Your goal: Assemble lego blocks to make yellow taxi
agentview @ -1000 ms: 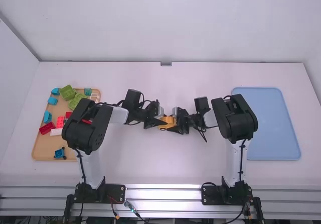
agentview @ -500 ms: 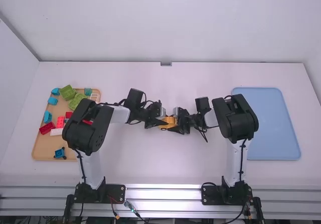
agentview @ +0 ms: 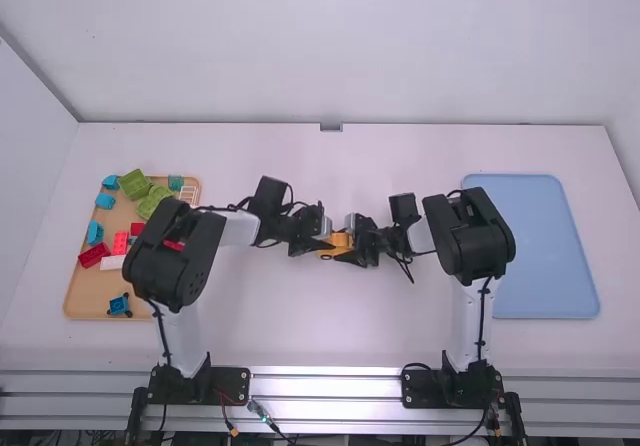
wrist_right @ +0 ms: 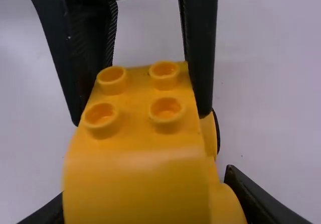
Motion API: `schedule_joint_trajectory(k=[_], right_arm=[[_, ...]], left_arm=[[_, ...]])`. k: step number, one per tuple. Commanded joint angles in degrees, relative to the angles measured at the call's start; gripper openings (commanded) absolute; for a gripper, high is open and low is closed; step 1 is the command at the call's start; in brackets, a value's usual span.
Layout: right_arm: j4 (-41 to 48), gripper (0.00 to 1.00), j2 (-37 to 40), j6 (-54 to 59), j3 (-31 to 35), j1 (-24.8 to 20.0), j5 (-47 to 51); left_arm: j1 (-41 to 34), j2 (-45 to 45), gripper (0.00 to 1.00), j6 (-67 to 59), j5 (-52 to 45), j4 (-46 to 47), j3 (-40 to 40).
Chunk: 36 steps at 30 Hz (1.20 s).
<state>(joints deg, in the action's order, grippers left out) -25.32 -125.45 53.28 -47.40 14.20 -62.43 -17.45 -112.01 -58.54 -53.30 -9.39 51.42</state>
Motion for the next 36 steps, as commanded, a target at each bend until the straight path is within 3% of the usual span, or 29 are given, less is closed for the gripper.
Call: schedule_joint_trajectory(k=[1,7,13,19,28,36], right_arm=[[0.0,0.54,-0.57,-2.29,-1.07,0.33,1.03],[0.0,0.54,-0.57,-2.29,-1.07,0.5,1.01],[0.02,0.55,-0.57,-2.32,-1.07,0.48,1.01],[0.22,0.54,-0.57,-2.29,-1.03,0.46,1.07],[0.24,0.54,-0.57,-2.49,-0.98,0.44,2.29],[0.22,0.54,-0.57,-2.49,-1.01,0.52,2.27]], left_arm=[[-2.91,-3.3,0.01,-1.16,4.92,2.51,-4.2],[-2.89,-3.3,0.01,-0.13,4.96,1.53,-4.31],[-2.8,-3.3,0.01,10.34,11.37,-0.33,-2.51],[-1.97,-3.17,0.01,9.51,9.18,0.33,-0.74],[1.75,-3.19,0.01,2.01,2.84,8.7,1.7],[0.87,-3.21,0.01,5.25,-1.31,0.17,-1.31]])
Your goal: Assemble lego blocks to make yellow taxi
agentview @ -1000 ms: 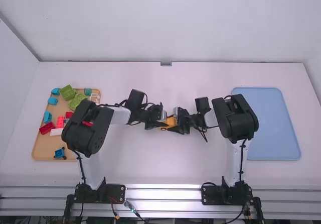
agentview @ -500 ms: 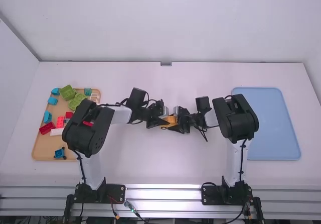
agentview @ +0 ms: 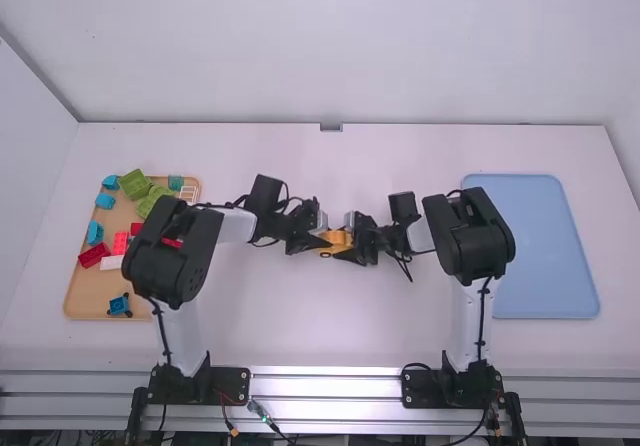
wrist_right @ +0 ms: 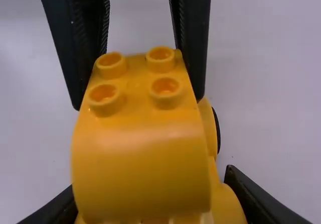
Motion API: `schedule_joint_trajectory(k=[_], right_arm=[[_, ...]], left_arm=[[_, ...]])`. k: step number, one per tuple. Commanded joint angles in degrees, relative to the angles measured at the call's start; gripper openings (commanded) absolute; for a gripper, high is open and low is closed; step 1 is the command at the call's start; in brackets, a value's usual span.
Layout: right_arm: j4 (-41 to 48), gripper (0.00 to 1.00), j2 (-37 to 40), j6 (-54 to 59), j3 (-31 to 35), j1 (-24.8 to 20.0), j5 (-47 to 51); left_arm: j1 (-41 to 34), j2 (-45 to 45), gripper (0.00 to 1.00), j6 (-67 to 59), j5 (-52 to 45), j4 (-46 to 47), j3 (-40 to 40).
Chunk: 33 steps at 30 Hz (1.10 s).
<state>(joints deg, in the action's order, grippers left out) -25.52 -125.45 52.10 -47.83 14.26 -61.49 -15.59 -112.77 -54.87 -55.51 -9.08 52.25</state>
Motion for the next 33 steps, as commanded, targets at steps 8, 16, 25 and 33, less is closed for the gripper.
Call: schedule_joint_trajectory(k=[8,16,25,33], right_arm=[[0.44,0.55,-0.57,-1.31,-0.52,0.55,1.18],[0.42,0.55,-0.57,-1.29,-0.52,0.81,1.14],[0.44,0.54,-0.57,-1.31,-0.52,0.81,1.16],[0.42,0.55,-0.57,-1.31,-0.52,0.76,1.49]], left_arm=[[-2.36,-2.51,0.01,4.5,4.11,-1.14,-1.97],[-2.89,-2.84,0.02,4.52,5.44,-0.37,-1.9],[-4.98,-6.43,0.01,3.87,7.58,-0.33,-1.92],[-5.07,-6.49,0.02,-1.53,11.85,5.51,-1.9]])
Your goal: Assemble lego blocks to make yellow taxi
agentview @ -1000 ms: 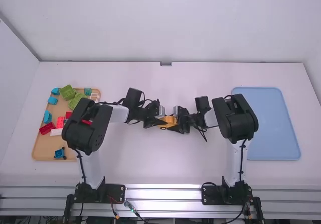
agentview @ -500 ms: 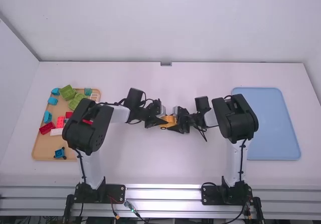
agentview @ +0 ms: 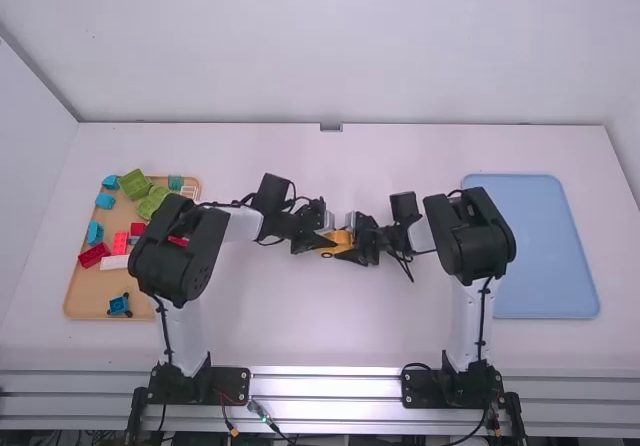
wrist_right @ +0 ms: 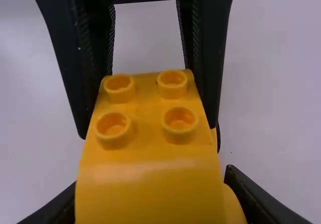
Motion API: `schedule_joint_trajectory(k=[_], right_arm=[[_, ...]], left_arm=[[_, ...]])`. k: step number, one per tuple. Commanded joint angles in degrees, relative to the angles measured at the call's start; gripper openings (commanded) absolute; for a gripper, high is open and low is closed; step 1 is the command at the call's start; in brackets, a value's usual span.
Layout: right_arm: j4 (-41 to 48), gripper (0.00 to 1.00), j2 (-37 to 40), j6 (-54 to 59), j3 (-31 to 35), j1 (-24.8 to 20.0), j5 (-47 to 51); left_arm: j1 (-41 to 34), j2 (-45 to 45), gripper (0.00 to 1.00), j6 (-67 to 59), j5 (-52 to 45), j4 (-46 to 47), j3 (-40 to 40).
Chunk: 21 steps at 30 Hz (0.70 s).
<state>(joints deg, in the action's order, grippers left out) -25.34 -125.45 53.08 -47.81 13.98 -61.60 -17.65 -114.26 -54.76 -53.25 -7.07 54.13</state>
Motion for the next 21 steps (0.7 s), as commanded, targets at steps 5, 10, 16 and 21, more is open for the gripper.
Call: schedule_joint_trajectory(k=[5,10,16,21], right_arm=[[0.24,0.55,-0.57,-2.29,-0.55,1.01,1.66],[0.31,0.55,-0.57,-2.34,-0.68,0.98,1.6],[0.26,0.55,-0.57,-2.54,-0.66,1.03,1.66],[0.17,0.56,-0.57,-2.78,-0.66,1.03,1.73]], left_arm=[[-3.06,-5.01,0.01,-0.07,12.44,3.76,-3.78],[-3.06,-5.01,0.01,-0.79,12.35,4.04,-3.78],[-2.99,-4.98,0.02,-0.79,12.2,3.28,-3.78],[-2.99,-4.98,0.02,-0.26,12.2,3.15,-3.78]])
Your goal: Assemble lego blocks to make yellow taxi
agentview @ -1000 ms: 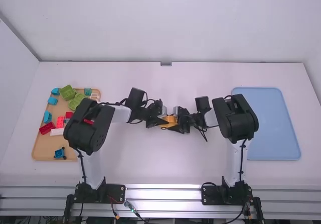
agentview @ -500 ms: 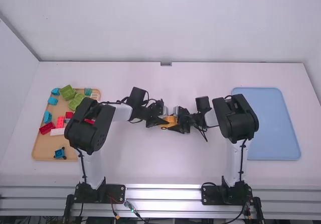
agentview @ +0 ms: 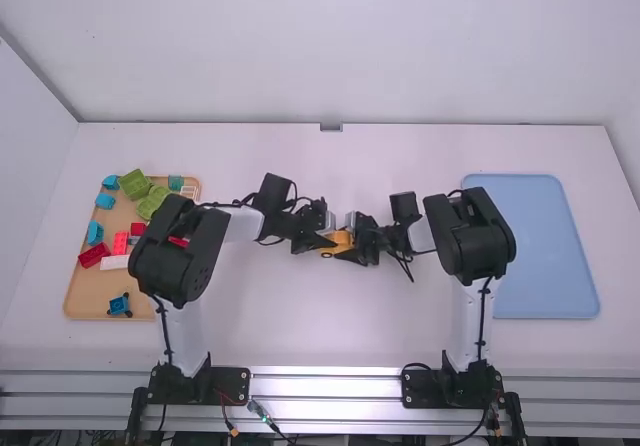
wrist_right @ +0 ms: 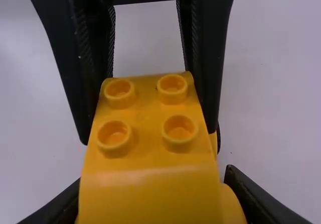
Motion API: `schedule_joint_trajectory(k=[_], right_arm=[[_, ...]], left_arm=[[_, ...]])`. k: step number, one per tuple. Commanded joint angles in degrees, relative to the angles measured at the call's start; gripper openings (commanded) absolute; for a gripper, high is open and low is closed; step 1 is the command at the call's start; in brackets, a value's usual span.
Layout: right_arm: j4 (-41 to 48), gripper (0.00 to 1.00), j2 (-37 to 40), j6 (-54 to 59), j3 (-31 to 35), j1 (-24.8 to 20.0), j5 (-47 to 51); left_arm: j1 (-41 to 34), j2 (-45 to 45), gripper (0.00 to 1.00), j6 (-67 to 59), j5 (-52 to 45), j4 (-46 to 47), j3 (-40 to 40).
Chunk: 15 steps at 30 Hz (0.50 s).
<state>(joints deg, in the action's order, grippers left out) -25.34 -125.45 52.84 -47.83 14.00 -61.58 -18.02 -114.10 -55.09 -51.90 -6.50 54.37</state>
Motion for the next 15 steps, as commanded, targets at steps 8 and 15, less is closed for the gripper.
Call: schedule_joint_trajectory(k=[8,15], right_arm=[[0.24,0.56,-0.57,-2.73,-0.59,-0.15,1.64],[0.24,0.56,-0.57,-2.67,-0.63,-0.13,1.68]], left_arm=[[-2.56,-5.14,0.1,0.2,10.82,9.31,0.24],[-2.71,-5.14,0.19,-0.83,10.84,19.28,6.47]])
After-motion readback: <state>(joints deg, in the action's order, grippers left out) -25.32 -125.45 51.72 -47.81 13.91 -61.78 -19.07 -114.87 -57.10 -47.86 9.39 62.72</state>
